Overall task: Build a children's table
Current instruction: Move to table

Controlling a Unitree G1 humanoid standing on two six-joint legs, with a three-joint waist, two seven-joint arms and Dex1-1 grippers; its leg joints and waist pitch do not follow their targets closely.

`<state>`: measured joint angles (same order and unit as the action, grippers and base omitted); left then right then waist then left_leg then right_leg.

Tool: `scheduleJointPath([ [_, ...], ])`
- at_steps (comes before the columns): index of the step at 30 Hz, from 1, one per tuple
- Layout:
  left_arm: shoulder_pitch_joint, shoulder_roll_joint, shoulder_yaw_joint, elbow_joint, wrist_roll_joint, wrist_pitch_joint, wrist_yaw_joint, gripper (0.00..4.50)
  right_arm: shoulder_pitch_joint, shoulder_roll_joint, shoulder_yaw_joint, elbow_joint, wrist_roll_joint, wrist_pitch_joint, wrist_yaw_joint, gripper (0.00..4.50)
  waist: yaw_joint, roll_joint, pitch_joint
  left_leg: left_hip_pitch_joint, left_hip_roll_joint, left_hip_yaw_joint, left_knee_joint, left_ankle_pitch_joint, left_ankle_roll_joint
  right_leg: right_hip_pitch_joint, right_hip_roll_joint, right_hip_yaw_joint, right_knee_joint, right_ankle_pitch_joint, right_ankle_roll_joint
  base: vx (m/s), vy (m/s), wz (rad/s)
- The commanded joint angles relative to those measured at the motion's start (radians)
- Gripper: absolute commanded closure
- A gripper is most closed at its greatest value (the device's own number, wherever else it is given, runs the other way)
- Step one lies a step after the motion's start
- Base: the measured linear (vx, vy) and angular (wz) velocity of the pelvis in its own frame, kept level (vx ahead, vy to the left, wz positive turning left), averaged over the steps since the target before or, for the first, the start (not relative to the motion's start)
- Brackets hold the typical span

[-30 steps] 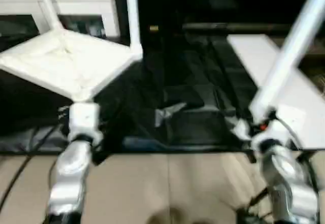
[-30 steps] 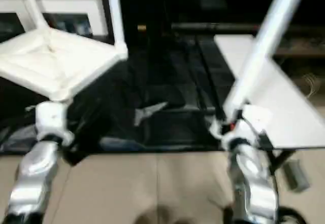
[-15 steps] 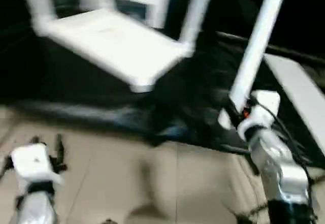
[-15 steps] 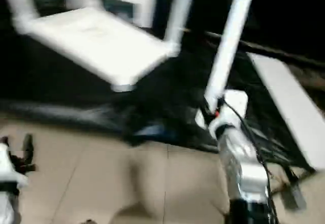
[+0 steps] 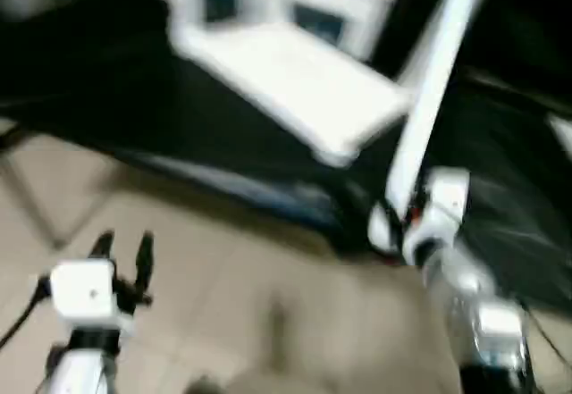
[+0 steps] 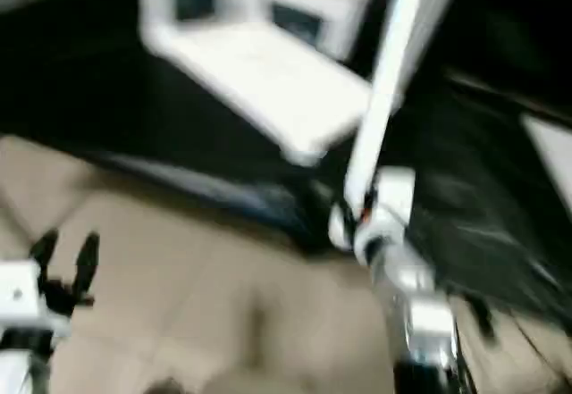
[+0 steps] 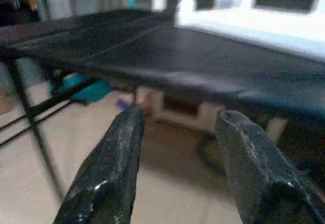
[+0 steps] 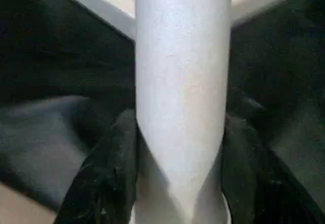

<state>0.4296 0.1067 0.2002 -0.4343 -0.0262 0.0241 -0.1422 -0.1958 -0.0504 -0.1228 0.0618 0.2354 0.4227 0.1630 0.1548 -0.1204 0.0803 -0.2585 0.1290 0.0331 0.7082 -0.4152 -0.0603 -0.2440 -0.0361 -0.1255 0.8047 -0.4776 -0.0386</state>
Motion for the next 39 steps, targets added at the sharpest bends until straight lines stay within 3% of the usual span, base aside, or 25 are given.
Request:
scheduleJointPath([
  [1,-0.026,0.005,-0.024,-0.005,-0.010,0.006,-0.003,1.93,0.000,-0.024,-0.052,-0.010,0.020,-0.027,-0.013,2.64,-0.045,0.058,-0.066,0.144,0.119,-0.147,-0.154,0.449,0.314,-0.168,0.008,0.001,0.026,0.014,0.089,0.218,0.020,-0.34],
  [3,-0.031,0.013,-0.020,-0.002,-0.015,0.004,-0.005,1.93,0.000,-0.018,-0.058,-0.006,0.028,-0.032,-0.015,2.64,-0.061,0.017,-0.073,0.141,0.091,-0.110,-0.192,0.621,0.333,-0.247,-0.041,0.035,0.000,0.240,0.081,0.182,-0.011,-0.34],
  [4,-0.039,0.014,-0.013,-0.003,-0.020,0.008,-0.004,1.93,0.001,-0.019,-0.056,-0.008,0.025,-0.040,-0.011,2.64,-0.069,0.006,-0.045,0.144,0.043,0.046,-0.236,0.463,0.226,-0.250,-0.042,0.031,-0.091,0.373,-0.041,0.232,-0.001,-0.22],
  [5,-0.041,0.015,-0.012,-0.003,-0.021,0.009,-0.004,1.93,0.001,-0.020,-0.055,-0.009,0.025,-0.041,-0.010,2.64,-0.073,-0.025,-0.036,0.135,0.028,0.104,-0.261,0.324,0.199,-0.208,-0.042,0.035,-0.137,0.396,-0.084,0.295,-0.007,-0.17],
  [6,-0.052,0.016,-0.005,-0.001,-0.022,0.017,-0.002,1.93,0.003,-0.020,-0.051,-0.013,0.022,-0.048,-0.009,2.64,-0.042,-0.082,-0.030,0.124,-0.042,0.186,-0.194,0.015,0.157,-0.112,-0.057,0.148,-0.271,0.048,-0.129,0.295,-0.007,-0.17],
  [7,-0.064,0.015,0.000,0.000,-0.020,0.026,0.002,1.93,0.005,-0.020,-0.048,-0.017,0.015,-0.058,-0.009,2.64,0.014,-0.063,-0.040,0.123,-0.116,0.158,0.020,-0.150,0.085,-0.058,-0.139,0.319,-0.352,-0.437,-0.337,0.288,-0.026,-0.19],
  [8,-0.064,0.015,0.000,0.000,-0.020,0.026,0.002,1.93,0.005,-0.020,-0.048,-0.017,0.015,-0.058,-0.009,2.64,0.014,-0.063,-0.040,0.123,-0.116,0.158,0.020,-0.150,0.085,-0.058,-0.139,0.319,-0.352,-0.437,-0.337,0.269,-0.006,-0.40],
  [9,-0.096,0.014,0.009,0.010,-0.035,0.036,0.001,1.93,0.015,-0.017,-0.046,-0.033,0.019,-0.070,0.002,2.64,0.041,-0.044,-0.045,0.001,-0.088,0.075,0.105,-0.043,-0.040,0.049,-0.150,0.401,-0.284,-0.238,-0.553,0.269,-0.006,-0.40],
  [10,-0.108,0.016,0.011,0.013,-0.042,0.039,-0.001,1.93,0.018,-0.015,-0.046,-0.037,0.020,-0.074,0.004,2.64,0.070,-0.046,-0.040,-0.025,-0.080,0.050,0.142,0.008,-0.106,0.045,-0.132,0.424,-0.282,0.013,-0.587,0.266,0.002,-0.51],
  [12,-0.150,0.019,0.014,0.030,-0.062,0.048,0.001,1.93,0.033,-0.017,-0.040,-0.063,0.020,-0.096,0.014,2.64,0.084,-0.025,-0.036,-0.058,-0.063,0.015,0.143,0.067,-0.140,0.031,-0.110,0.426,-0.291,0.187,-0.544,0.223,0.019,-0.39],
  [13,-0.167,0.024,0.013,0.037,-0.066,0.052,0.001,1.93,0.038,-0.020,-0.037,-0.071,0.015,-0.109,0.014,2.64,0.078,-0.002,-0.025,-0.092,-0.030,-0.030,0.103,0.164,-0.177,-0.002,-0.073,0.405,-0.292,0.320,-0.433,0.193,0.063,-0.40],
  [14,-0.188,0.028,0.011,0.042,-0.074,0.058,0.001,1.93,0.043,-0.023,-0.035,-0.080,0.012,-0.120,0.014,2.64,0.067,0.054,-0.045,-0.097,0.000,-0.057,-0.064,0.358,-0.170,-0.015,0.011,0.329,-0.253,0.492,-0.262,0.089,0.082,-0.19],
  [15,-0.252,0.032,0.012,0.039,-0.101,0.065,0.002,1.93,0.059,-0.023,-0.040,-0.112,0.015,-0.139,0.019,2.64,-0.002,0.110,-0.103,0.029,0.156,-0.147,-0.124,0.881,-0.022,-0.193,0.038,0.132,-0.038,0.301,0.014,0.089,0.082,-0.19],
  [16,-0.271,0.036,0.015,0.037,-0.104,0.052,0.002,1.93,0.062,-0.022,-0.045,-0.121,0.017,-0.147,0.018,2.64,-0.002,0.110,-0.103,0.029,0.156,-0.147,-0.124,0.881,-0.022,-0.193,0.038,0.132,-0.038,0.301,0.014,0.087,0.072,0.18],
  [17,-0.277,0.037,0.016,0.037,-0.104,0.045,0.002,1.93,0.062,-0.021,-0.047,-0.123,0.018,-0.150,0.017,2.64,0.015,0.096,-0.082,0.018,0.170,-0.125,-0.074,1.297,0.031,-0.202,-0.023,0.136,-0.055,0.354,0.102,0.154,0.072,0.22],
  [18,-0.297,0.038,0.024,0.032,-0.126,0.034,-0.007,1.93,0.064,-0.019,-0.053,-0.129,0.024,-0.153,0.016,2.64,0.005,0.087,-0.090,-0.018,0.087,-0.076,-0.063,1.508,0.008,-0.182,-0.010,0.126,-0.103,0.517,0.118,0.154,0.072,0.22],
  [19,-0.325,0.049,0.032,0.025,-0.146,0.030,-0.020,1.93,0.065,-0.019,-0.057,-0.134,0.027,-0.156,0.017,2.64,-0.010,0.075,-0.086,-0.033,0.005,-0.033,-0.075,1.423,-0.049,-0.166,0.001,0.120,-0.170,0.600,0.093,0.017,0.094,0.09],
  [20,-0.345,0.061,0.034,0.023,-0.153,0.041,-0.029,1.93,0.066,-0.021,-0.057,-0.137,0.025,-0.163,0.019,2.64,-0.024,0.062,-0.082,-0.041,-0.021,-0.018,-0.074,1.263,-0.072,-0.150,-0.010,0.131,-0.200,0.640,0.081,0.000,0.000,0.00],
  [21,-0.380,0.081,0.033,0.023,-0.157,0.071,-0.044,1.93,0.068,-0.022,-0.056,-0.139,0.020,-0.174,0.022,2.64,-0.038,0.057,-0.079,-0.087,-0.022,-0.001,-0.093,0.919,-0.088,-0.096,-0.064,0.153,-0.210,0.659,0.047,0.000,0.000,0.00],
  [24,-0.445,0.105,0.023,0.030,-0.162,0.122,-0.064,1.93,0.071,-0.020,-0.057,-0.147,0.017,-0.189,0.026,2.64,-0.059,0.055,-0.062,-0.092,0.027,0.019,-0.156,0.196,-0.065,-0.075,-0.107,0.169,-0.261,0.264,0.042,-0.036,-0.094,0.05],
  [27,-0.535,0.131,0.005,0.066,-0.150,0.206,-0.063,1.93,0.079,-0.025,-0.050,-0.161,0.015,-0.183,0.025,2.64,-0.087,0.070,-0.054,-0.084,0.056,0.042,-0.184,-0.026,-0.026,-0.098,-0.093,0.164,-0.283,-0.090,-0.033,-0.059,-0.076,0.02],
  [30,-0.618,0.112,-0.056,0.184,-0.124,0.205,-0.068,1.93,0.111,-0.064,-0.014,-0.181,-0.043,-0.150,0.010,2.64,-0.102,0.107,-0.053,-0.082,0.062,0.049,-0.183,-0.069,-0.002,-0.108,-0.092,0.164,-0.293,-0.171,-0.052,-0.018,-0.016,0.01],
  [35,-0.627,0.058,-0.075,0.260,-0.160,0.174,-0.071,1.93,0.100,-0.058,-0.013,-0.195,-0.040,-0.091,-0.010,2.64,-0.118,0.123,-0.070,-0.102,0.066,0.066,-0.171,0.060,0.026,-0.092,-0.090,0.165,-0.278,0.005,-0.118,0.000,0.000,0.00],
  [36,-0.624,0.044,-0.070,0.290,-0.172,0.178,-0.072,1.93,0.090,-0.053,0.000,-0.198,-0.037,-0.090,-0.002,2.64,-0.128,0.142,-0.074,-0.066,0.067,0.094,-0.157,0.008,-0.005,-0.112,-0.061,0.180,-0.294,-0.045,-0.111,0.000,0.000,0.00],
  [39,-0.630,0.048,-0.055,0.331,-0.163,0.187,-0.059,1.93,0.084,-0.057,0.026,-0.204,-0.043,-0.074,0.013,2.64,-0.136,0.139,-0.056,0.019,0.061,0.125,-0.175,-0.252,-0.023,-0.125,0.002,0.167,-0.305,-0.252,-0.132,0.029,0.006,-0.24],
])
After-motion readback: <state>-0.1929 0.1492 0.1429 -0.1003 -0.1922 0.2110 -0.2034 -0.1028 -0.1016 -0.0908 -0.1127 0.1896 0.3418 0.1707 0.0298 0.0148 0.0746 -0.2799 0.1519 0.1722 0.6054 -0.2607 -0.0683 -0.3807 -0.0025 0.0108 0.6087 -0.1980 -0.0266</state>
